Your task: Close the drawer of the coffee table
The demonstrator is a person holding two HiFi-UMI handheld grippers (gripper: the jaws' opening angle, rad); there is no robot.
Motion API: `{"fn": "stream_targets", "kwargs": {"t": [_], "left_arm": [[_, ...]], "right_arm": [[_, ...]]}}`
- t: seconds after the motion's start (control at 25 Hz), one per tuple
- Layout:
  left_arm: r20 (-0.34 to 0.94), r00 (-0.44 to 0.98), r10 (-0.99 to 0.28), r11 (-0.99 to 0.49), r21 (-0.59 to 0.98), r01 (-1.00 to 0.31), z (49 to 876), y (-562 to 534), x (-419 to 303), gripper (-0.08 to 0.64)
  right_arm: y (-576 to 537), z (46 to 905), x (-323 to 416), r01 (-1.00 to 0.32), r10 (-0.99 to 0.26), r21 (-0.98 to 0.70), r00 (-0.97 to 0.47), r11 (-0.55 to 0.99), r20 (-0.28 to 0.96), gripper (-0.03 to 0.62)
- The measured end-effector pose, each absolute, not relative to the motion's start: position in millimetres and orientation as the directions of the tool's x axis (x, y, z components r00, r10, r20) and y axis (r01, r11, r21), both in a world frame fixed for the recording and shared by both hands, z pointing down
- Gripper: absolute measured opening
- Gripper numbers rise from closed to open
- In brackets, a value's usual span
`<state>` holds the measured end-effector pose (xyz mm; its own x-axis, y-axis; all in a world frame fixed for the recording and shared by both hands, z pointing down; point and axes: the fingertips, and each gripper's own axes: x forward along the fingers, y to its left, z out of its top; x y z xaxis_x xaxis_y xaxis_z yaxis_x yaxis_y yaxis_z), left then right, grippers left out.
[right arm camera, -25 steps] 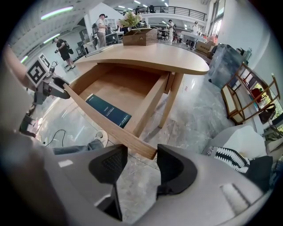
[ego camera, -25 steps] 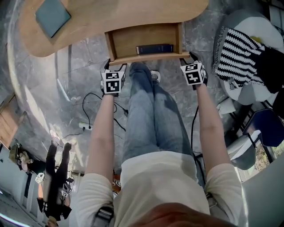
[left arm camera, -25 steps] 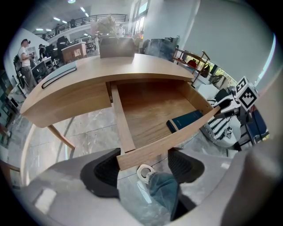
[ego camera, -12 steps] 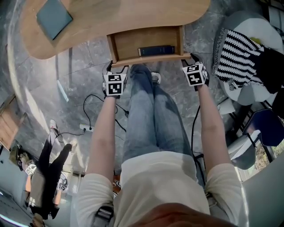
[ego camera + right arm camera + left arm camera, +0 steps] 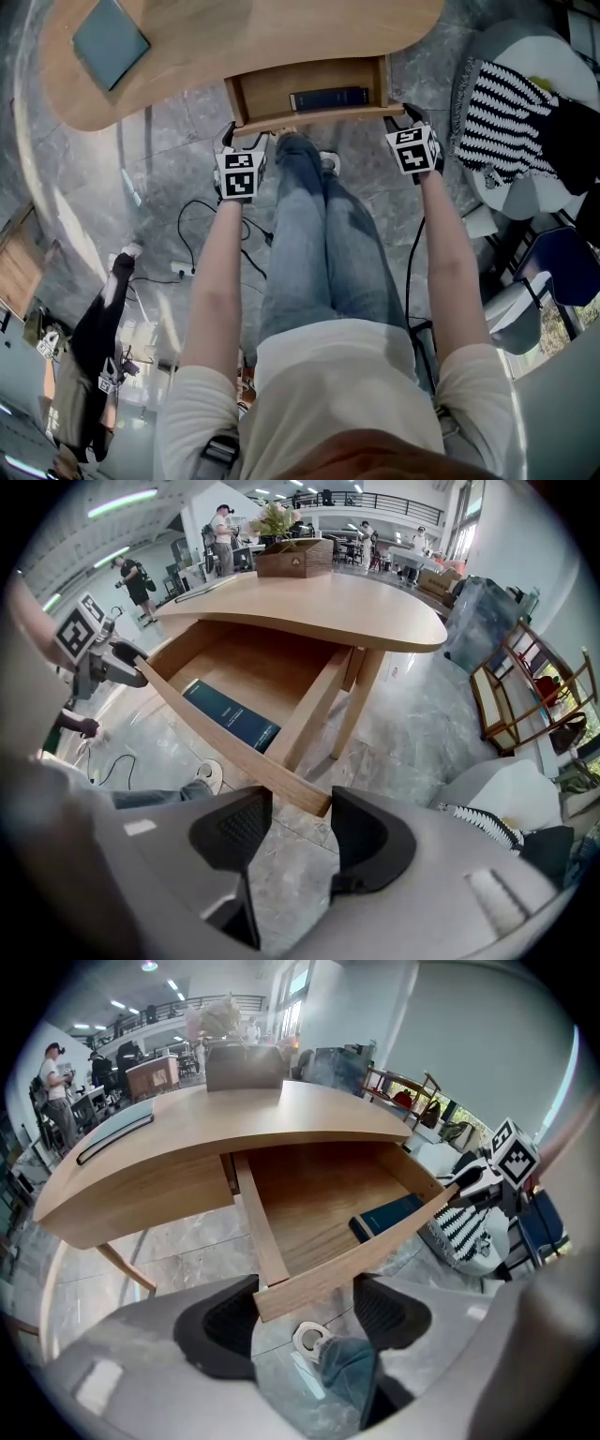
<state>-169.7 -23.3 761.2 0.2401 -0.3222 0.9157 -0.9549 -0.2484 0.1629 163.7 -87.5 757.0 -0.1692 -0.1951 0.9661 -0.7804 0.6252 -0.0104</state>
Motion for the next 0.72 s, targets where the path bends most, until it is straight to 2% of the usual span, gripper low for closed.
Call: {"fn": "stream_targets", "kwargs": {"t": [0.72], "left_arm": [[0.906, 0.224, -0.36, -0.255, 0.135, -0.958, 760.1, -76.4, -180.2, 0.321]], "right_arm": [[-138.8, 756.7, 154.4, -0.783, -0.238, 0.013, -0.173, 0.622, 0.956, 0.196]]}}
